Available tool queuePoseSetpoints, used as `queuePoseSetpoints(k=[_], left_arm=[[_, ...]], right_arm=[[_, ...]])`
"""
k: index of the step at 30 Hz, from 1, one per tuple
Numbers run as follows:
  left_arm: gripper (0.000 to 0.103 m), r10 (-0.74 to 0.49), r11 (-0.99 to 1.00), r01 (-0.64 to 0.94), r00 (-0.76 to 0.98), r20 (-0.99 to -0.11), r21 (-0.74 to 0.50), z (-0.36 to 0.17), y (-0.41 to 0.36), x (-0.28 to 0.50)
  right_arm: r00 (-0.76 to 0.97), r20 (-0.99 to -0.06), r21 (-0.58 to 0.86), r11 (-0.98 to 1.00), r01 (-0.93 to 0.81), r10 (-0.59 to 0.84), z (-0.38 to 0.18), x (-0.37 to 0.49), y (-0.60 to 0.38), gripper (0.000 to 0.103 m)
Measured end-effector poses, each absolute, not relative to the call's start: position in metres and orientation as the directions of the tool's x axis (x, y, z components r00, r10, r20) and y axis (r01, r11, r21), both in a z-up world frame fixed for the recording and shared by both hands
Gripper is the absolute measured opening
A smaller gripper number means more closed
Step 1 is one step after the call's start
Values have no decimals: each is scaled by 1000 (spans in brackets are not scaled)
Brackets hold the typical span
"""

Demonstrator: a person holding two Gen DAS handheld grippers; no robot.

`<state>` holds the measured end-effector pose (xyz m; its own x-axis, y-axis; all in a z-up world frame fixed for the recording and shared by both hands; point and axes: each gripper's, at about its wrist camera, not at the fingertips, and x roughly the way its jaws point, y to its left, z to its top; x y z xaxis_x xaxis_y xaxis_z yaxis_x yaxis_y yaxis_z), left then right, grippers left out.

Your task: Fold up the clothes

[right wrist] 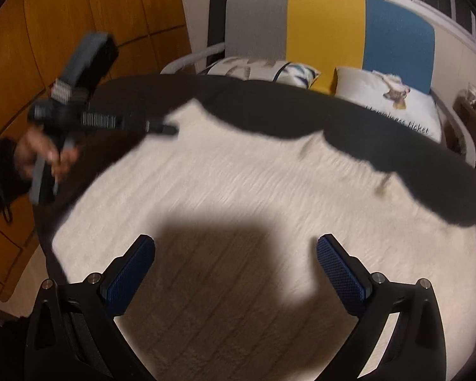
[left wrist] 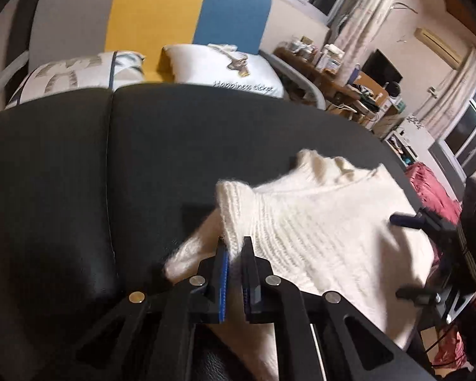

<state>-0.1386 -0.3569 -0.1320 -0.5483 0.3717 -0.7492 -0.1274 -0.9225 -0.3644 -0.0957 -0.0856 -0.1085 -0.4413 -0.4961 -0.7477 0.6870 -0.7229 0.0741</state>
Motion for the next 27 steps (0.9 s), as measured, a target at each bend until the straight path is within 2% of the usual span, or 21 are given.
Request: queuePoseSetpoints(k=[2, 3, 5, 7, 10, 14, 17, 19, 20, 22, 23, 27], left_arm=[[11, 375, -918, -105, -542, -752, -382, -133, -359, -141], [15, 354, -926, -91, -544, -761, -366, -130, -358, -140], [22, 287, -949, -59, -558, -778, -308, -120, -357, -137], [19, 218, -969, -37, -598, -772, -245, -106, -353, -129], [21, 261, -962, -109, -635, -727, -250, -90, -335, -118], [21, 293, -945, -299, -604, -741, -130, -89, -275, -120], [24, 240, -935, -354, -554, -798, -35, -105, -245, -132], [25, 169, -944, -329, -557, -813, 29, -127, -246, -141], [25, 188, -954, -299, -555, -810, -16, -132, -253, -143], [24, 293, -954, -218, -544, -786, -205, -132, -276, -144], [24, 309, -951, -199, -546, -779, -238, -132, -281, -144], [24, 279, -960, -182, -562, -778, -213, -131, -286, -141]], right_arm=[[-443, -777, 67, -759, 648, -447, -120, -110, -81, 103], [-425, -780, 102, -763, 638, -459, -128, -115, -77, 103], [-446, -728, 148, -755, 639, -520, -135, -113, -68, 103], [-444, -717, 167, -750, 640, -538, -134, -112, -64, 103], [-448, -715, 163, -750, 640, -537, -135, -110, -64, 103], [-445, -716, 162, -748, 643, -537, -134, -110, -64, 103], [-443, -716, 166, -748, 643, -539, -135, -113, -61, 103], [-441, -713, 173, -746, 643, -545, -133, -112, -61, 103], [-439, -711, 179, -745, 643, -549, -132, -112, -60, 103], [-433, -708, 192, -742, 642, -558, -132, -113, -59, 103], [-432, -705, 197, -741, 642, -562, -132, -113, -58, 103], [-410, -712, 213, -731, 648, -570, -128, -115, -57, 103]])
